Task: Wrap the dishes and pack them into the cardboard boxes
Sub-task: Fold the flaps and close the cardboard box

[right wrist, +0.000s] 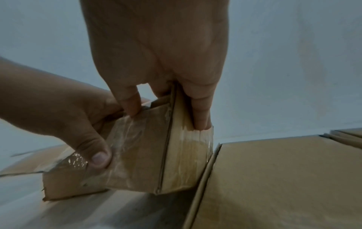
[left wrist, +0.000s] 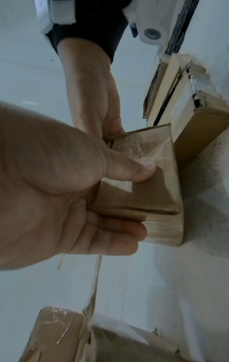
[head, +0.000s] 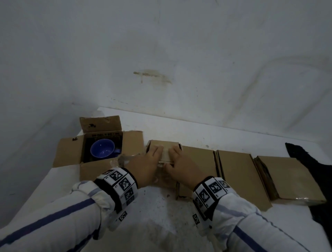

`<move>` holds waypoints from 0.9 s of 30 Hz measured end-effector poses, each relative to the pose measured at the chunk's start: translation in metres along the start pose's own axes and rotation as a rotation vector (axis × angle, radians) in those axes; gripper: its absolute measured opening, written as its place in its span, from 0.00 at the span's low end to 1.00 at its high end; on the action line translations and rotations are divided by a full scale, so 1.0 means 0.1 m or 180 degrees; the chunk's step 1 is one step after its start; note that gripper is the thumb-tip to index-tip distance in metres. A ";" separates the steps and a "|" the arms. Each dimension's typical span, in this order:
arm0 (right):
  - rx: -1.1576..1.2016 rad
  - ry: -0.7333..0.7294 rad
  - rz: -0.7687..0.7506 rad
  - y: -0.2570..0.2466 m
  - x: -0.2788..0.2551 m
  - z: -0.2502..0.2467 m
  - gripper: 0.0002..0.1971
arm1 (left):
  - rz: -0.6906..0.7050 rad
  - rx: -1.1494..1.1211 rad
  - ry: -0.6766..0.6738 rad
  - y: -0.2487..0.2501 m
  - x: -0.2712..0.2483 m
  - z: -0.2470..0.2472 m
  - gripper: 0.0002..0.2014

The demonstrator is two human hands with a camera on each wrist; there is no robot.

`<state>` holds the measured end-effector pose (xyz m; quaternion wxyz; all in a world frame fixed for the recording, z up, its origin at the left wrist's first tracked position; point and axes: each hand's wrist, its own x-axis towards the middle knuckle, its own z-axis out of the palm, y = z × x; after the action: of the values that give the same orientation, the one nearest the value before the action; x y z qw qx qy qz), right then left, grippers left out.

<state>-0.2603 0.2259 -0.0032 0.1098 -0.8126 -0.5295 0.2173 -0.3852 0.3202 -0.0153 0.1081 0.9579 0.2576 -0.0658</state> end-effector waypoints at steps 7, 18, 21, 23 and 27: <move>-0.0658 -0.0277 -0.0012 -0.03 -0.08 0.11 0.32 | -0.0002 0.0138 -0.0149 0.03 -0.05 0.04 0.46; -0.1022 -0.0566 0.0059 0.04 -0.08 0.43 0.34 | -0.0188 -0.0235 -0.0609 0.05 -0.14 0.24 0.45; -0.0863 -0.0587 0.0251 0.10 -0.06 0.51 0.37 | -0.0174 0.0031 -0.0607 0.09 -0.16 0.20 0.43; -0.0810 -0.0497 0.0307 0.08 -0.09 0.45 0.36 | -0.0182 0.0202 -0.0645 0.13 -0.15 0.12 0.40; -0.0722 -0.0096 0.0293 0.04 -0.10 0.21 0.28 | -0.0096 0.0298 -0.0582 0.19 -0.06 -0.13 0.23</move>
<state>-0.2710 0.2140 -0.0210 -0.0009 -0.8399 -0.5144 0.1730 -0.3798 0.3049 0.0014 0.0853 0.9480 0.2577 -0.1665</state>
